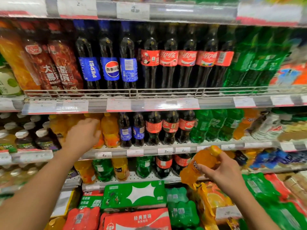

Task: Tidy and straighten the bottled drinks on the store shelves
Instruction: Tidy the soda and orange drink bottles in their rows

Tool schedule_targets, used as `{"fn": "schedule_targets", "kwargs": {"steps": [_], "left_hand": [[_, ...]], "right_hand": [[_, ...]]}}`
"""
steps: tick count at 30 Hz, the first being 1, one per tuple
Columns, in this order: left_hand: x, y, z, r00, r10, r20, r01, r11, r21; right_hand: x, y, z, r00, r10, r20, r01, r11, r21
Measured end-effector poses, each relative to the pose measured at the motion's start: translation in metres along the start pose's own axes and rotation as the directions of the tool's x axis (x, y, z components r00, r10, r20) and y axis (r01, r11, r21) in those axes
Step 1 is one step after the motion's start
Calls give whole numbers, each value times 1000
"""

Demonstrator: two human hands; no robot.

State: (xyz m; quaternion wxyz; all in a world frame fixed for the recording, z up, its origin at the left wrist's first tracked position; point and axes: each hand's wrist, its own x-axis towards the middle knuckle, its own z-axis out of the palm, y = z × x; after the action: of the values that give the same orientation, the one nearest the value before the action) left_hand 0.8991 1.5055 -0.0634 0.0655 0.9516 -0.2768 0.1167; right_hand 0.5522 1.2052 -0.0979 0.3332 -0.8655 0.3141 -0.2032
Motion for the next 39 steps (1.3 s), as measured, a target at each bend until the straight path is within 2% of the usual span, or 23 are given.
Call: {"fn": "schedule_targets", "kwargs": {"steps": [5,10,13,18,24,30,39], "left_hand": [[-13,123,-15,970,242,-20,-243,967,-80],[-20,247,-16,873,471,-130,-485,866,-120],[-18,315,-12,823,540,-177,-563,817,-124],[-15,408,-2,811,554,-189,-573,817,-64],[-1,477,5,877,452,-164,-458,889,6],[6,498,13,924,347,-162,-337,937,89],[9,496,15,915,369,-166,-352,928,121]], "right_hand": [[14,33,-34,1000,-20,20,19,998,65],[31,82,-73,999,-51,-6,51,993,105],[41,113,-101,998,-61,-19,62,991,117],[60,156,-148,999,-38,-35,41,995,88],[96,204,-200,993,-20,-117,26,999,46],[157,248,-236,984,-69,-164,68,998,-11],[234,251,-241,994,-80,-71,68,985,-160]]}}
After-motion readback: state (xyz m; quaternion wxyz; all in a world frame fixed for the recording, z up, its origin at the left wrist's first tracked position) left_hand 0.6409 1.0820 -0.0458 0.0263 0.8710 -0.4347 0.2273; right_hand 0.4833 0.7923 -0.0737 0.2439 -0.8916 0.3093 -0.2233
